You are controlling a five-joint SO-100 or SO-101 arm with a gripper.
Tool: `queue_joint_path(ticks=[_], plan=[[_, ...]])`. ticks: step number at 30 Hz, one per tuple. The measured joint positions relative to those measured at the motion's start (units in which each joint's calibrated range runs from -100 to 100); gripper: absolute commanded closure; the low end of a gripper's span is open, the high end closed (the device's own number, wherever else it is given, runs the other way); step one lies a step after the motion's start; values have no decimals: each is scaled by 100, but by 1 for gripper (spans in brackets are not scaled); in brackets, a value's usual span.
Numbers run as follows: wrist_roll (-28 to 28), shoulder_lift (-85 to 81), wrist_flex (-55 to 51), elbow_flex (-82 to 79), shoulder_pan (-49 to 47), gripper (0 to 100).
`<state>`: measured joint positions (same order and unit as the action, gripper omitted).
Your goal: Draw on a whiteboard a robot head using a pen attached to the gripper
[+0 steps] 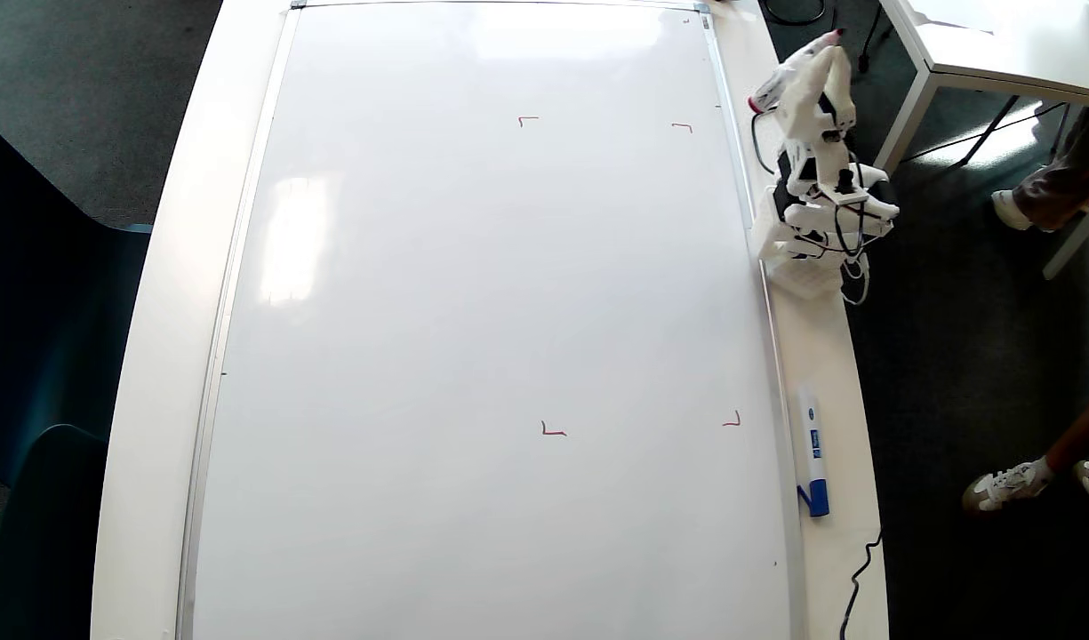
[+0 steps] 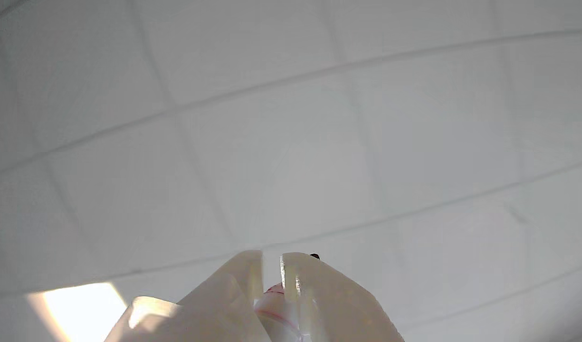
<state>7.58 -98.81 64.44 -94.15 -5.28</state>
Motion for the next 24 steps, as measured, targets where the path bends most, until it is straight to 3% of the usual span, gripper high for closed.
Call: queue_joint_path(ticks=[7,21,24], plan=[[32,42,-3387,311,-513,99],[11,102,-8066,320,-913,99],[153,42,-8666,320,-1003,99]])
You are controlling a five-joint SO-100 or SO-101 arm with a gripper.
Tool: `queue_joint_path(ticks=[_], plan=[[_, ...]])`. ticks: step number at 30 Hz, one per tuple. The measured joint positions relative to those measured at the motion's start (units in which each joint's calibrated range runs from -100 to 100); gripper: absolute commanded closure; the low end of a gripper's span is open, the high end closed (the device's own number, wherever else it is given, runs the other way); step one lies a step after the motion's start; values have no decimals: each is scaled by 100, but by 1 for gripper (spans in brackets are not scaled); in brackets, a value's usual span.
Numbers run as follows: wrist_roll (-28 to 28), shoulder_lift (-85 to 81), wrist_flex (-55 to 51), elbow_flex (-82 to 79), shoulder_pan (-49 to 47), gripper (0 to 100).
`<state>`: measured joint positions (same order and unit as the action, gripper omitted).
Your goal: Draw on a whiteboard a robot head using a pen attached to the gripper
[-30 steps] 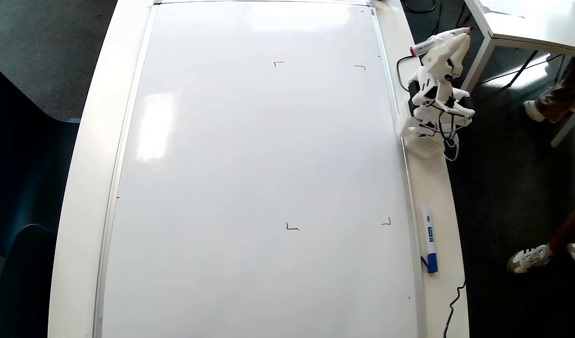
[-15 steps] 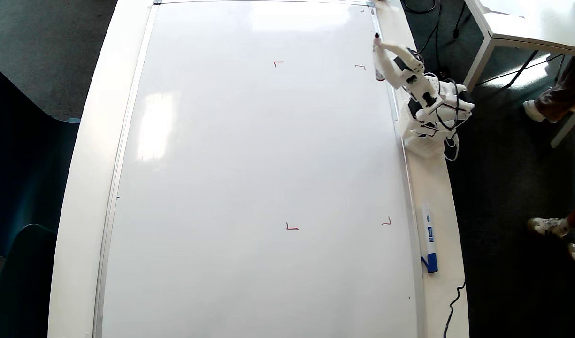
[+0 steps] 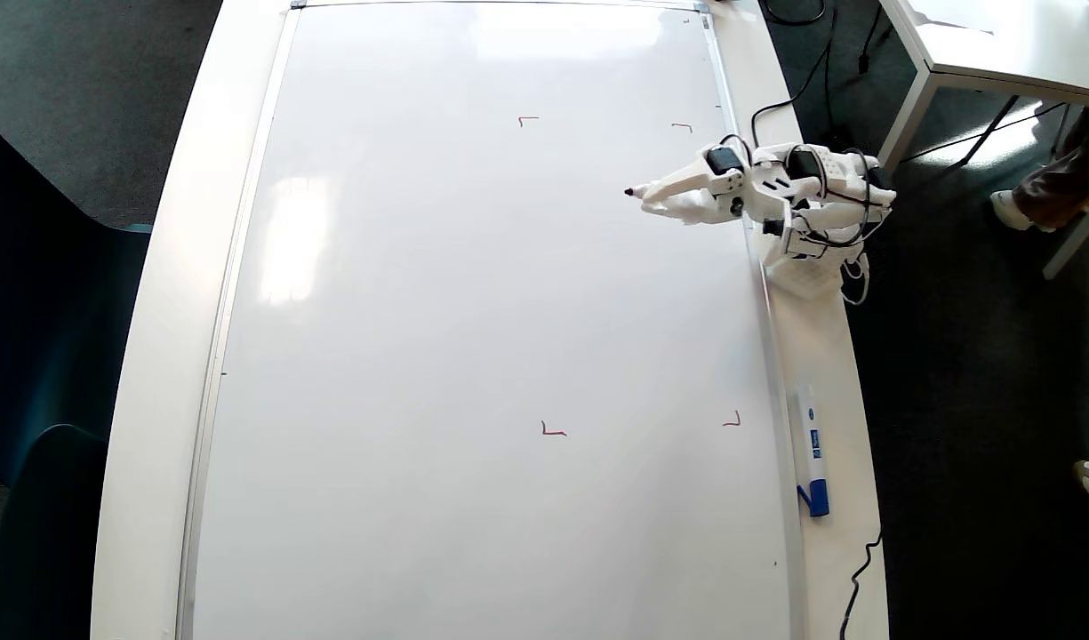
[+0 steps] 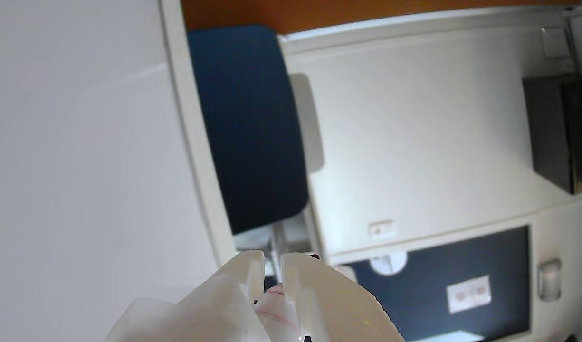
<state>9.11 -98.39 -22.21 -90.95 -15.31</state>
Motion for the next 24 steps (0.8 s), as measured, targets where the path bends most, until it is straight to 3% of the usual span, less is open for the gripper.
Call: queue_joint_path(ticks=[5,9,15,20,24], plan=[[222,110,-912,-18,-15,99],[417,754,-1022,55,-60,99],[814,2897,-1030,1188,-38,99],[1078,5997,-1030,3033,-53,99],[1110,7183,-1030,3856,-226,99]])
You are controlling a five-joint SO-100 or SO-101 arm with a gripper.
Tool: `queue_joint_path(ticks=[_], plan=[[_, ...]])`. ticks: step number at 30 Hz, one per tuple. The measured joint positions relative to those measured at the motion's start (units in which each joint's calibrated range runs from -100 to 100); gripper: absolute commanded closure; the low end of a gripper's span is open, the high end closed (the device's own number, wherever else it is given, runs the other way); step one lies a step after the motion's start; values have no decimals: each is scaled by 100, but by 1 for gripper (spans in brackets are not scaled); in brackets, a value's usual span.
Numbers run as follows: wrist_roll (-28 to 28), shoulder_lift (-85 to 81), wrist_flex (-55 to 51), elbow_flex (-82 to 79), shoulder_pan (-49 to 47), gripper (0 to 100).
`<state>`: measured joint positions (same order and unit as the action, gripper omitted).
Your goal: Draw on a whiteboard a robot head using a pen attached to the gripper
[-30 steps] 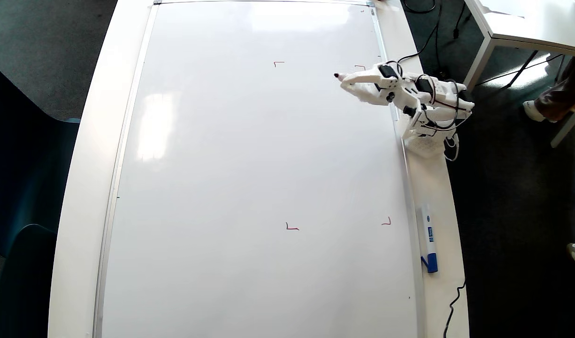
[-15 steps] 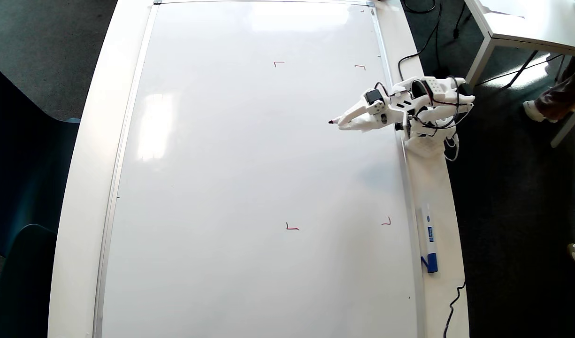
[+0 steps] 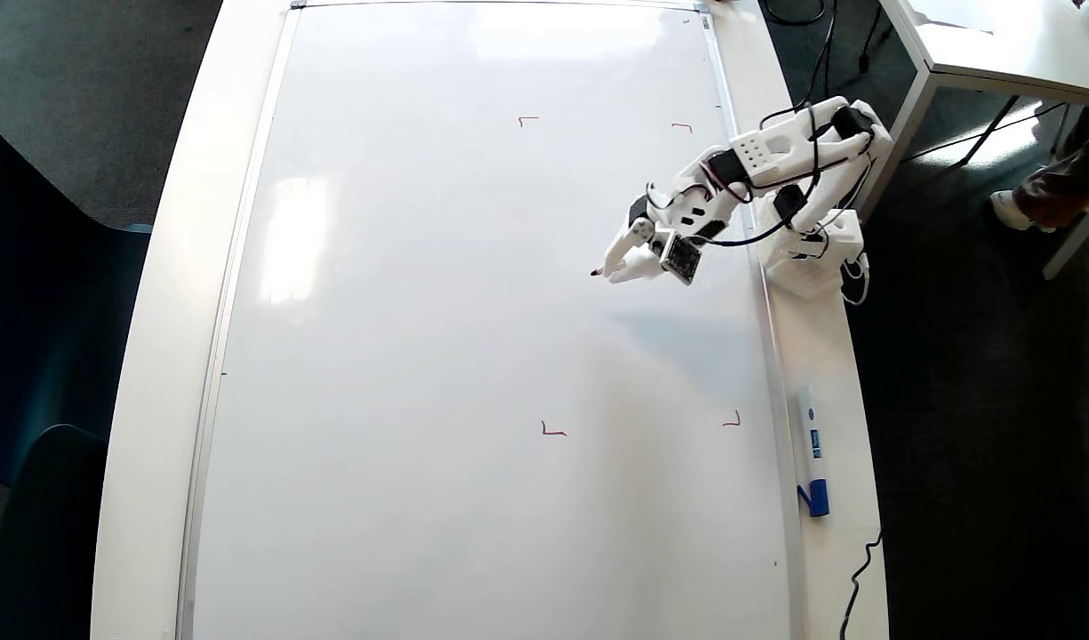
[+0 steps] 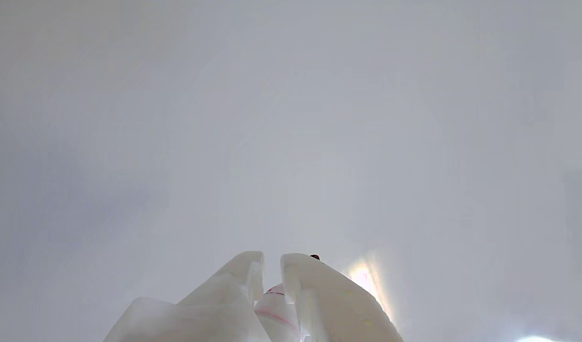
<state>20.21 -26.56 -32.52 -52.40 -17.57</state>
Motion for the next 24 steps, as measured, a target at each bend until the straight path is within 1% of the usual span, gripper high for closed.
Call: queue_joint_path(ticks=[6,15,24], plan=[[0,940,101,484,-189,99],[0,1508,498,530,-166,99],[5,1838,532,603,-173,99]])
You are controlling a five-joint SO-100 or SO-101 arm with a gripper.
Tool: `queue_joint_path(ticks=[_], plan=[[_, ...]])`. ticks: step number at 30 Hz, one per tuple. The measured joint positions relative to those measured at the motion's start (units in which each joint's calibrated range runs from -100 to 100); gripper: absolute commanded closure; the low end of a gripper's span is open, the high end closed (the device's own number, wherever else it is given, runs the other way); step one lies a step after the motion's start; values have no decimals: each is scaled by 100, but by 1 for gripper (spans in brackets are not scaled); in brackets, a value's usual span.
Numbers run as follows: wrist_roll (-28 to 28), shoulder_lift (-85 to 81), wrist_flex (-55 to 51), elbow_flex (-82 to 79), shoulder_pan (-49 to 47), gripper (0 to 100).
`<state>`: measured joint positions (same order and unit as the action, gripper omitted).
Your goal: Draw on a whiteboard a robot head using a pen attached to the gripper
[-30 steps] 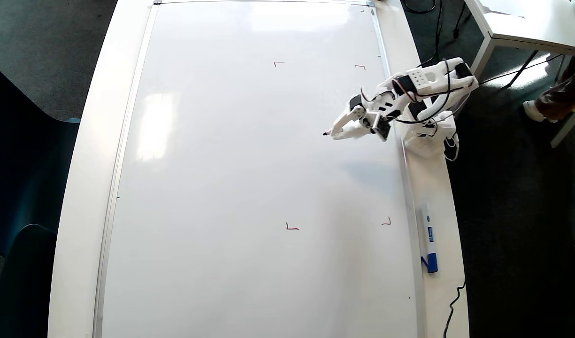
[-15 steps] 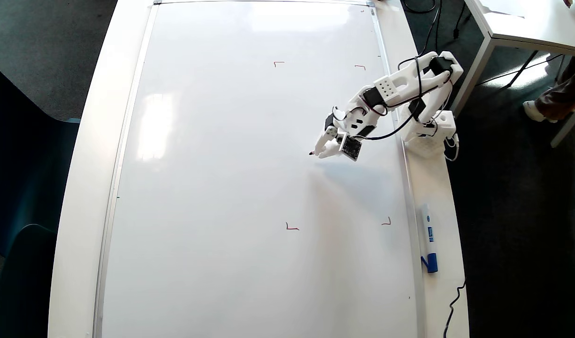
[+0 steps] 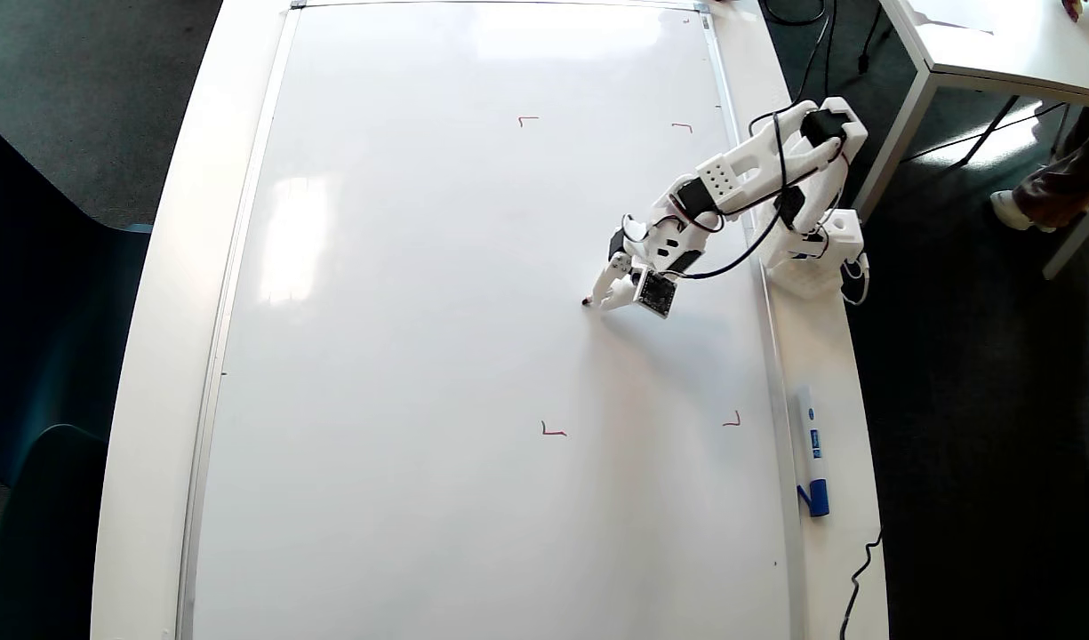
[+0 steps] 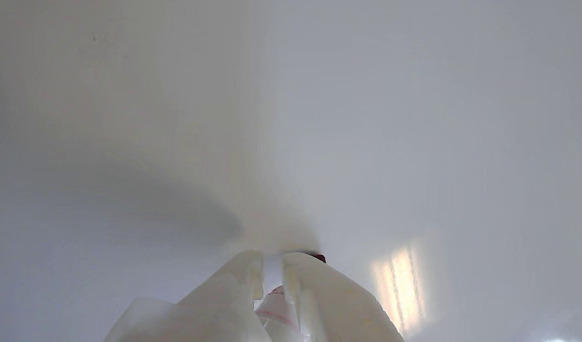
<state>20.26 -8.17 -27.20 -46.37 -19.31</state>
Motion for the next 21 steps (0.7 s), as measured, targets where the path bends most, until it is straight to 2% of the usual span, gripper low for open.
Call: queue_joint_path(ticks=[21], plan=[[0,-169,101,-338,0,99]])
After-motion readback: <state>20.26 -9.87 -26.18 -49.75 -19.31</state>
